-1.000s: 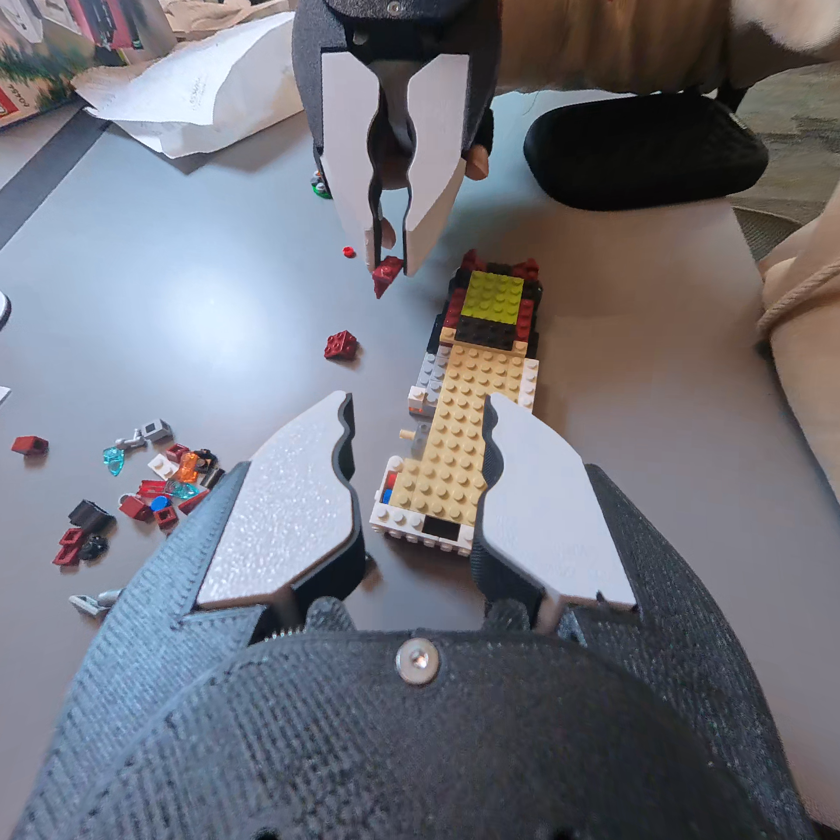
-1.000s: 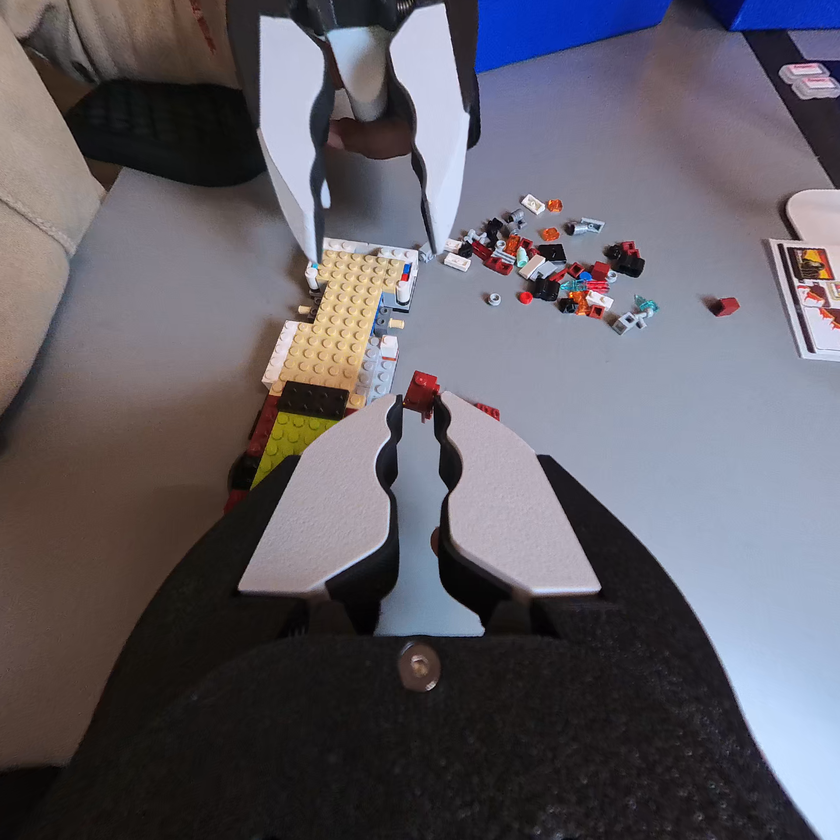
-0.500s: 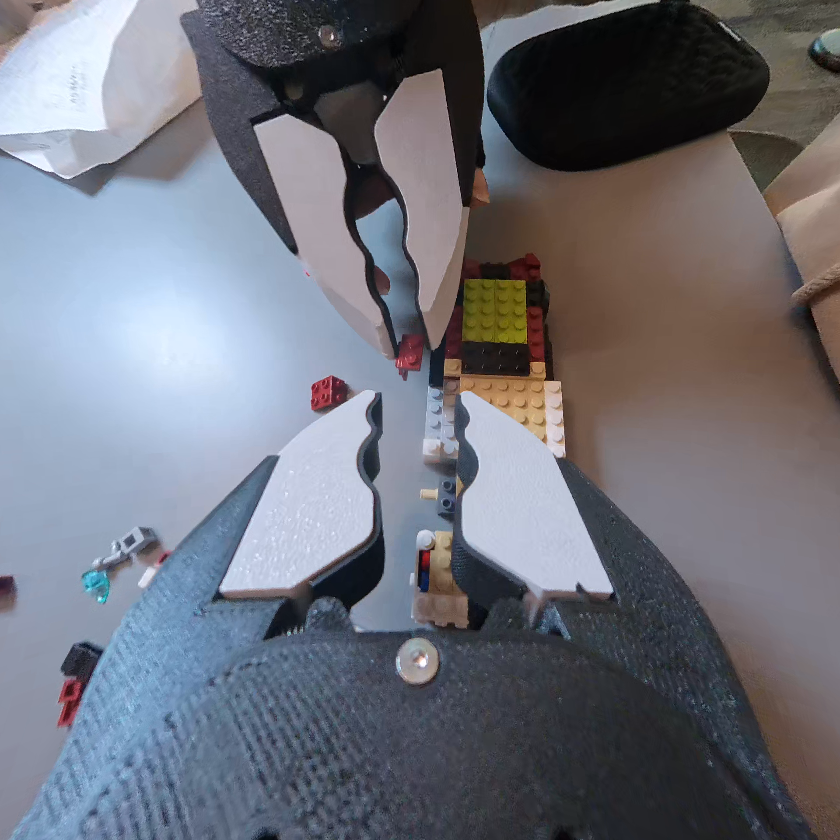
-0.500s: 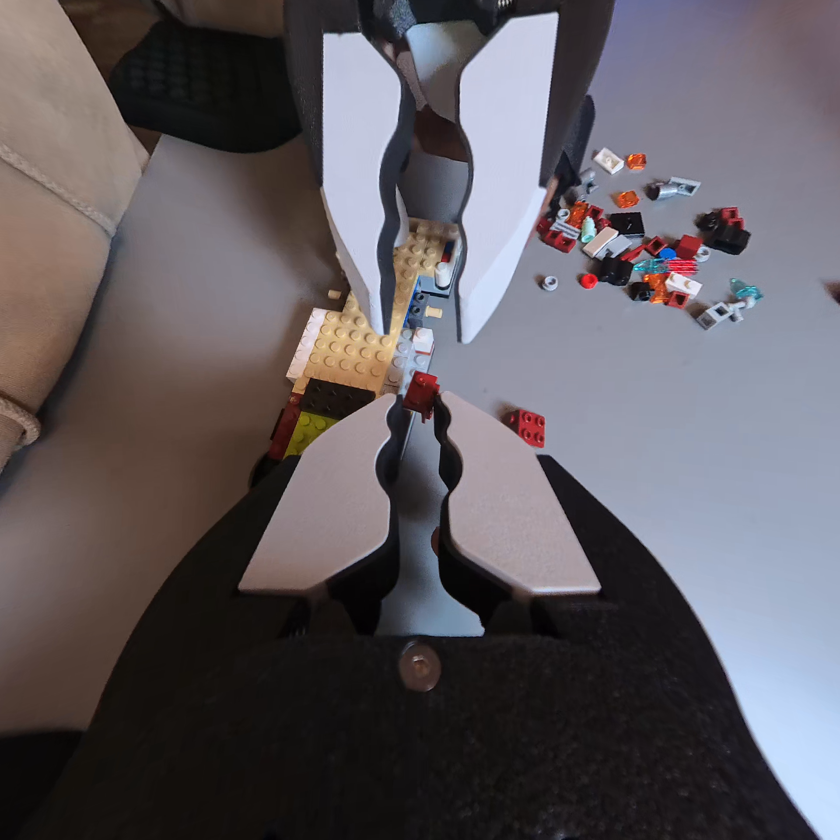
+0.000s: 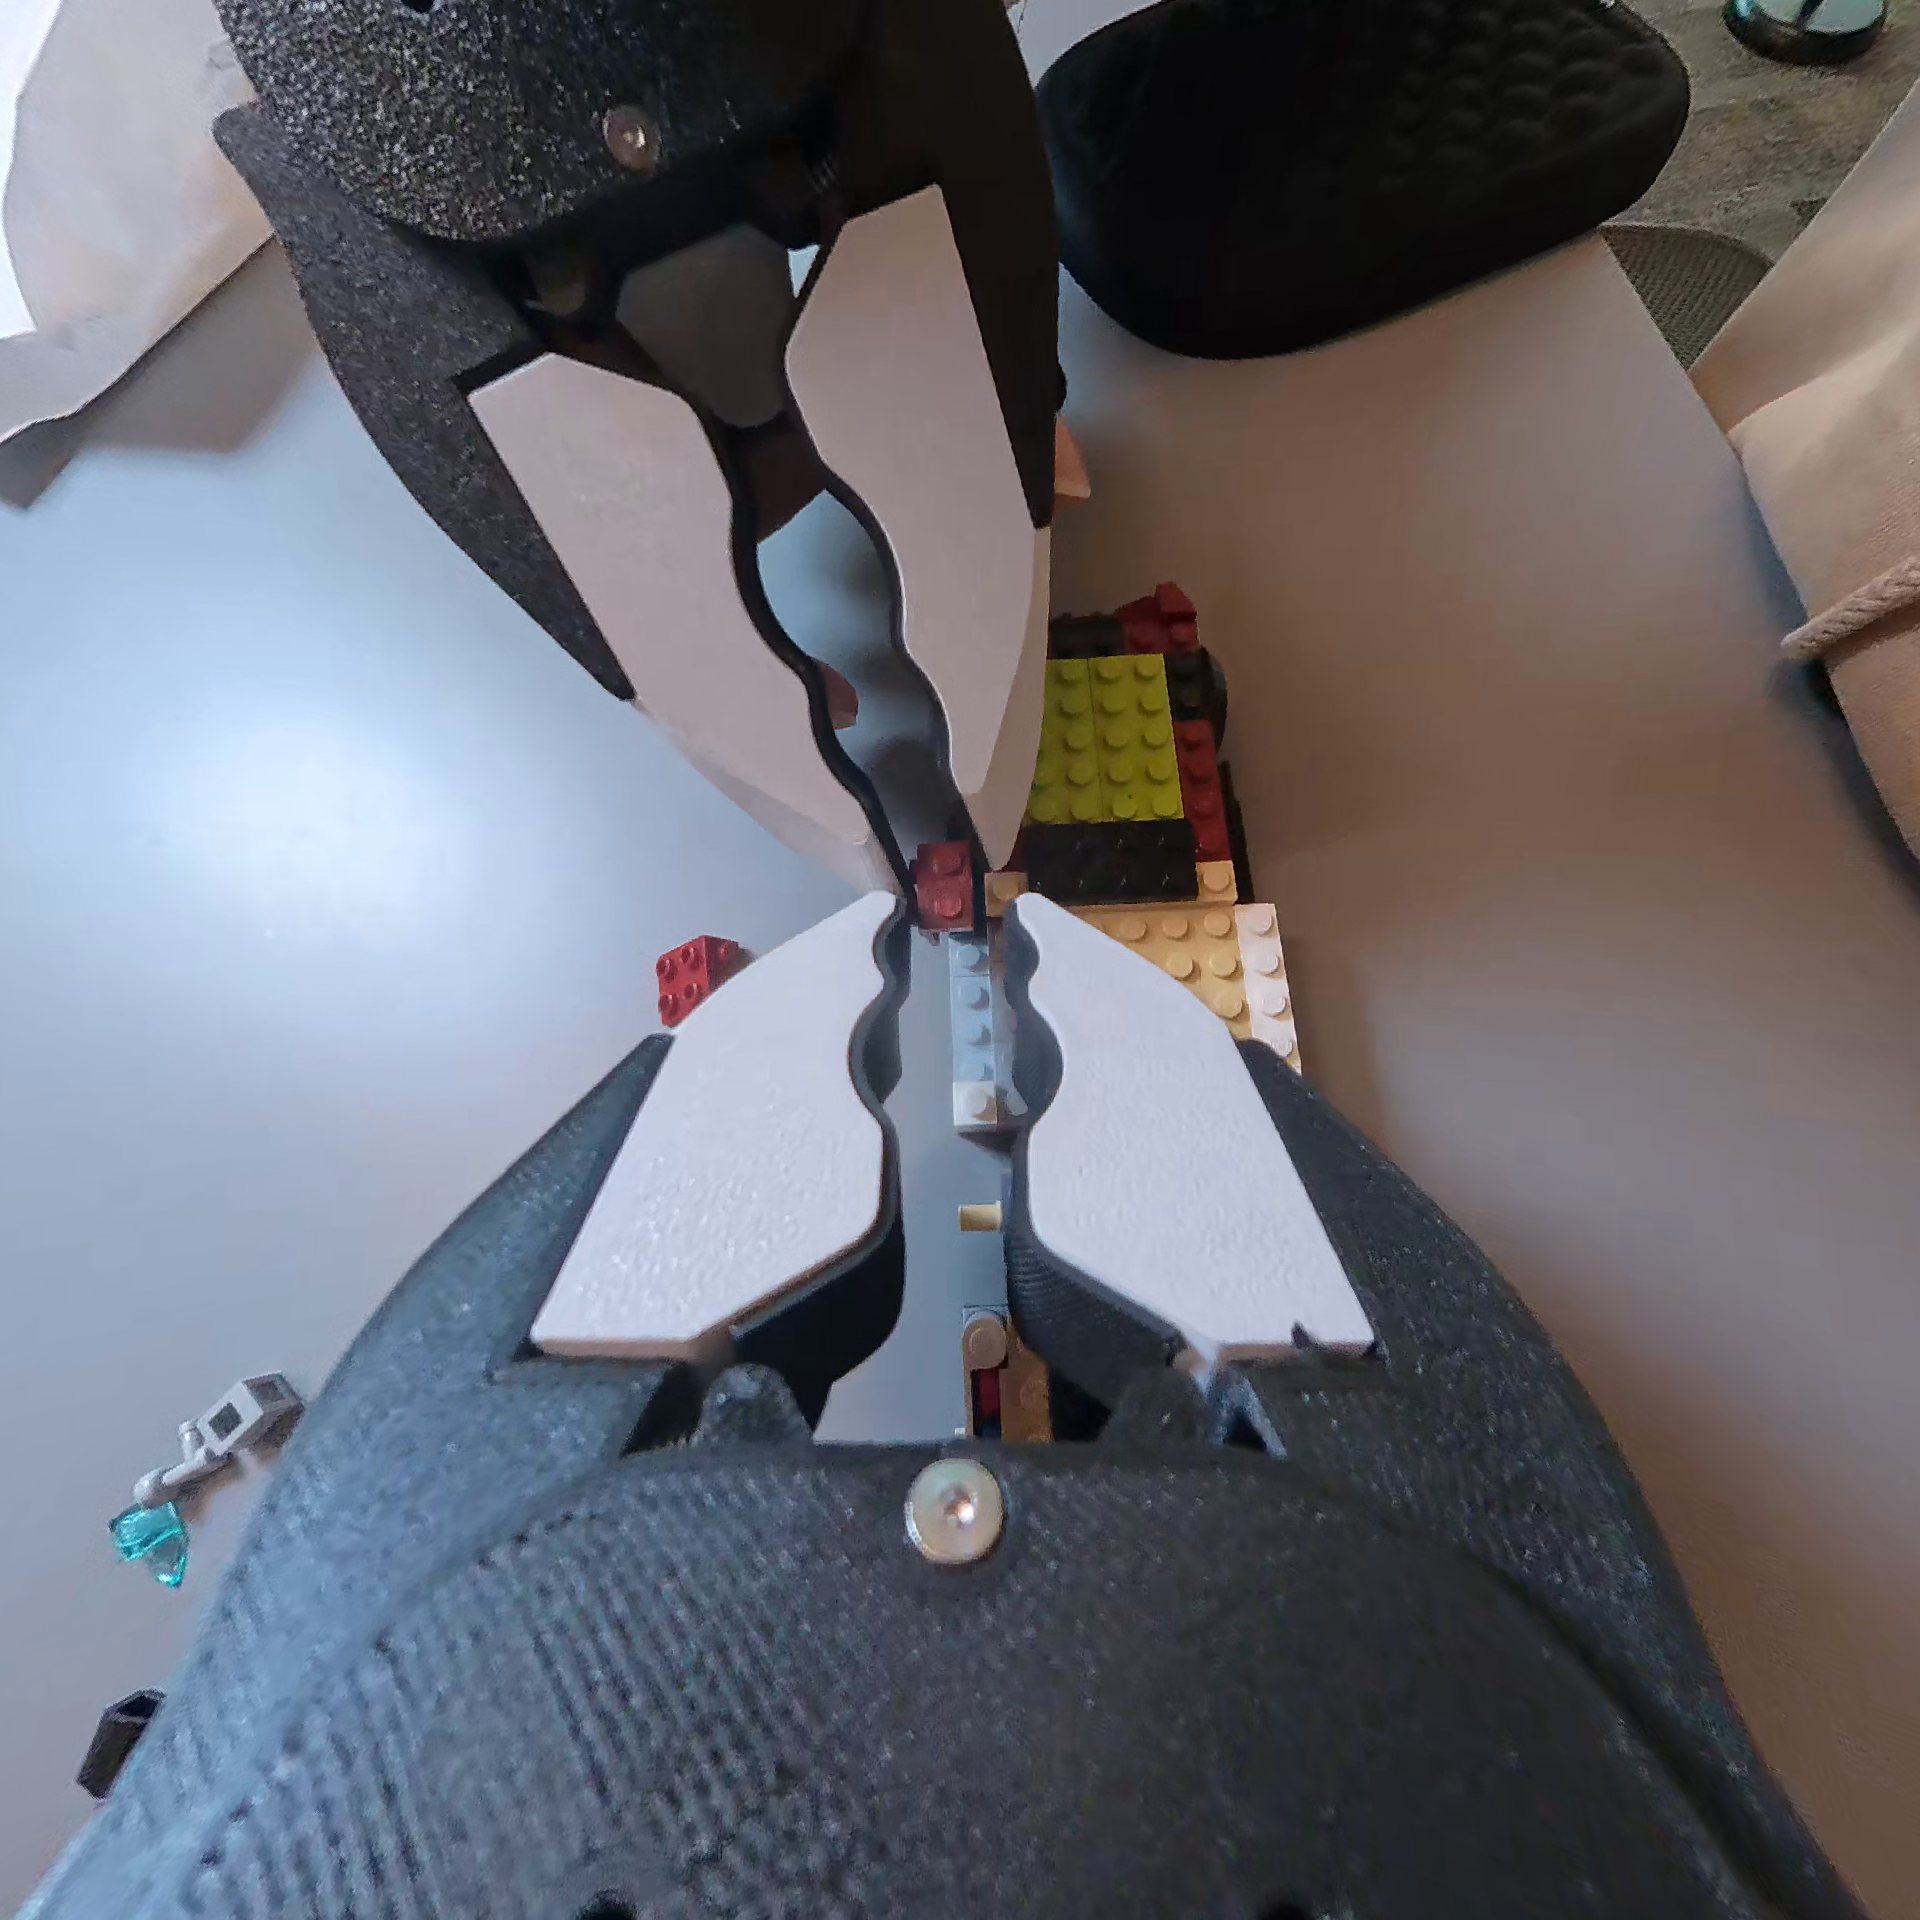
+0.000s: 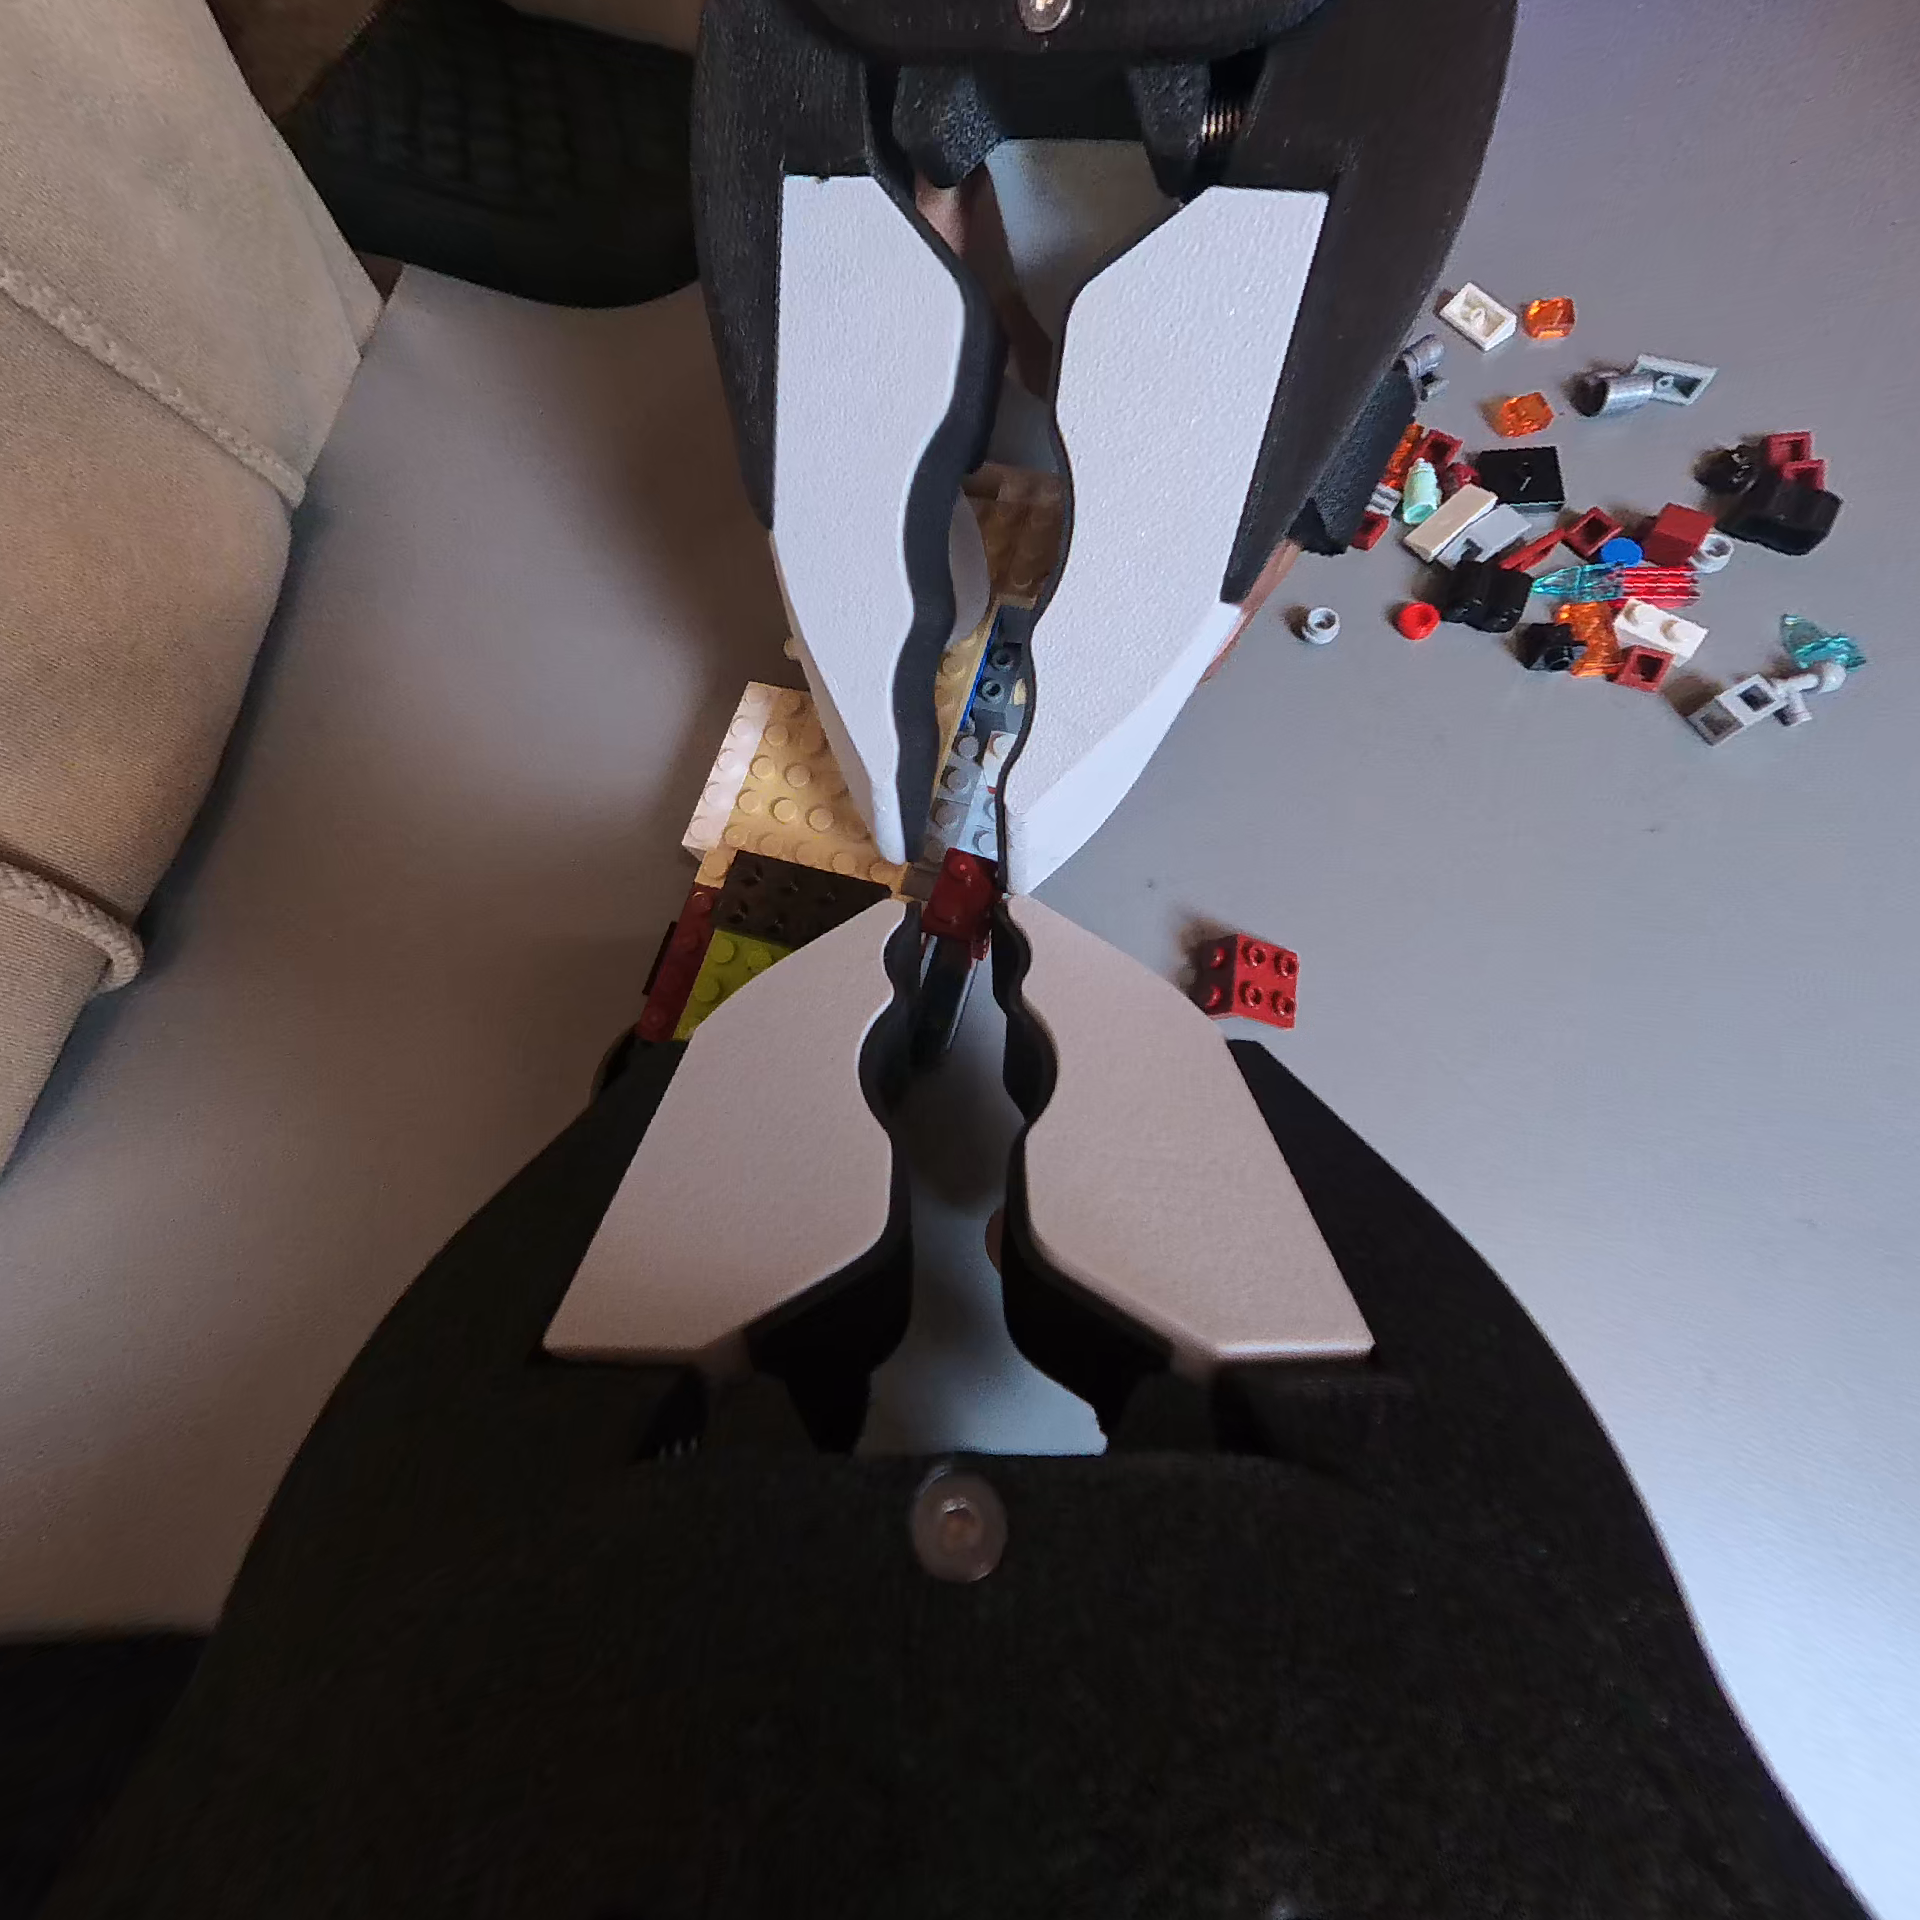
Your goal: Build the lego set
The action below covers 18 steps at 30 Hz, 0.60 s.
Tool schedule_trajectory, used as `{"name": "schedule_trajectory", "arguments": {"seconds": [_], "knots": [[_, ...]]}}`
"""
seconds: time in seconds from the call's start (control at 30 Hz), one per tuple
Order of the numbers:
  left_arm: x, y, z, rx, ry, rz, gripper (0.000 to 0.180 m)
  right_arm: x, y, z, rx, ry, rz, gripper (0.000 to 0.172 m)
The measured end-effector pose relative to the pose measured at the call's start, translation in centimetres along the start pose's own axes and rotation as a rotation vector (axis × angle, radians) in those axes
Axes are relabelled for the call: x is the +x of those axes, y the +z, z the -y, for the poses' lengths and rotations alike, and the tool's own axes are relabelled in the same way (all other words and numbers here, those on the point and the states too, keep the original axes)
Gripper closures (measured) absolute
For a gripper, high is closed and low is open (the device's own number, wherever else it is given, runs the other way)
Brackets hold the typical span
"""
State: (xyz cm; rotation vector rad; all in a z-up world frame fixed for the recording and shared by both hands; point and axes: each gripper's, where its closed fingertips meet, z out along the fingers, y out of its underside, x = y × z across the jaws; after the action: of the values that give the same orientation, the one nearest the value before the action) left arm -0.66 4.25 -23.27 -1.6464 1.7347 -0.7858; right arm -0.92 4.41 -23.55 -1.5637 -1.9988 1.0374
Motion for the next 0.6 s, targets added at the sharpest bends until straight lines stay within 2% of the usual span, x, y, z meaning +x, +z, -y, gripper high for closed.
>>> {"name": "schedule_trajectory", "arguments": {"seconds": [0.17, 0.3, 0.6], "knots": [[-0.02, 0.14, -0.05, 0.011, -0.024, -0.002, 0.169, -0.18, 0.07, -0.10, -0.003, -0.013, -0.005, 0.159], [-0.14, 0.24, -0.36, 0.008, -0.044, -0.003, 0.161, -0.21, -0.06, 0.17, 0.025, -0.010, -0.008, 0.159], [-0.08, 0.26, -0.27, 0.024, -0.059, -0.008, 0.169, -0.09, 0.03, 0.19, 0.032, -0.016, -0.016, 0.159]]}}
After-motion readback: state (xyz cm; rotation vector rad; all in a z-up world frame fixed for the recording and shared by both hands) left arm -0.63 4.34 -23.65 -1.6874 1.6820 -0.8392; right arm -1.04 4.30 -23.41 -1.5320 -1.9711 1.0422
